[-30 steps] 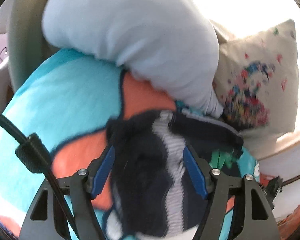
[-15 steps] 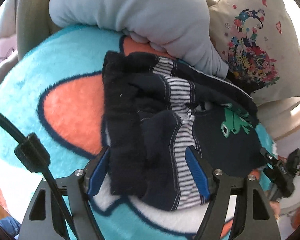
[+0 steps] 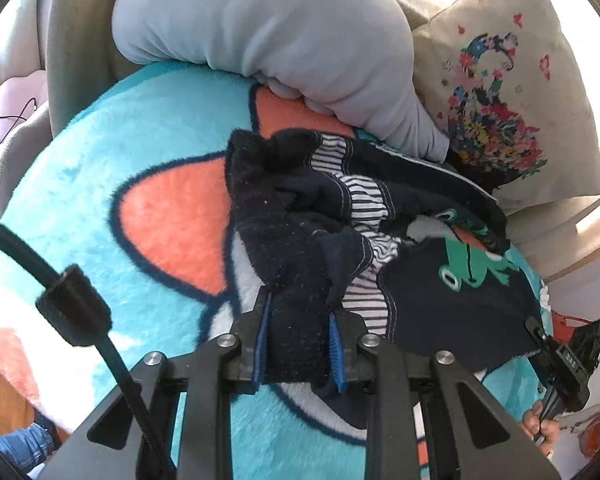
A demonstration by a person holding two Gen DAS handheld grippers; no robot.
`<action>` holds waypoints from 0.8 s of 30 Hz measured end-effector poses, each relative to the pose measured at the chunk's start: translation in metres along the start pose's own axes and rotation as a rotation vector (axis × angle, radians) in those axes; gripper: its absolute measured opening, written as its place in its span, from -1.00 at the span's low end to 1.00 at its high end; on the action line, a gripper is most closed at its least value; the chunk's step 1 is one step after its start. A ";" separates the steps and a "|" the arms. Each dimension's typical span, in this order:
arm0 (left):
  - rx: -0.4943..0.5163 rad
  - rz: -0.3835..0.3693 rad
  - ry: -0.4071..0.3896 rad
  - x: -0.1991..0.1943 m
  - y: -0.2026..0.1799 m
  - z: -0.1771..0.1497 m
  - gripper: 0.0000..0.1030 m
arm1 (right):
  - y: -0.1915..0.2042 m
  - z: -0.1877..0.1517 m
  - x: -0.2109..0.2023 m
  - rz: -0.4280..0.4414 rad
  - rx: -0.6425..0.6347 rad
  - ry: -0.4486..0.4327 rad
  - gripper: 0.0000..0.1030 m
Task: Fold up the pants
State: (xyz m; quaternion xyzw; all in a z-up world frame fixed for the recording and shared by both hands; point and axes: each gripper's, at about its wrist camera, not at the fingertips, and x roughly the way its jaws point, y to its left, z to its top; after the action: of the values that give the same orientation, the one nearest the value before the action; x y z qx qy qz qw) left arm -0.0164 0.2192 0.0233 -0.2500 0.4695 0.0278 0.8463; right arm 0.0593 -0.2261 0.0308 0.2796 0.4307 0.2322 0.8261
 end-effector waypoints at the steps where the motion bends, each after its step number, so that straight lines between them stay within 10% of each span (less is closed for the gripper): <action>1: 0.004 -0.002 0.001 -0.004 0.003 -0.001 -0.53 | 0.004 -0.005 -0.008 0.005 -0.010 0.000 -0.59; 8: 0.014 0.025 0.026 -0.001 0.016 -0.018 -0.47 | 0.011 -0.040 -0.028 -0.093 -0.081 0.011 -0.44; 13: -0.058 -0.019 0.049 0.006 0.036 -0.022 -0.37 | -0.007 -0.047 -0.052 -0.108 -0.027 -0.057 0.23; 24: -0.029 -0.074 -0.138 -0.064 0.037 -0.029 -0.26 | 0.023 -0.092 -0.065 -0.227 -0.371 -0.007 0.23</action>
State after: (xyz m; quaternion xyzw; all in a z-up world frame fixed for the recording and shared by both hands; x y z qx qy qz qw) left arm -0.0850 0.2504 0.0483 -0.2770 0.4000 0.0204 0.8734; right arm -0.0559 -0.2260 0.0402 0.0733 0.4063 0.2120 0.8858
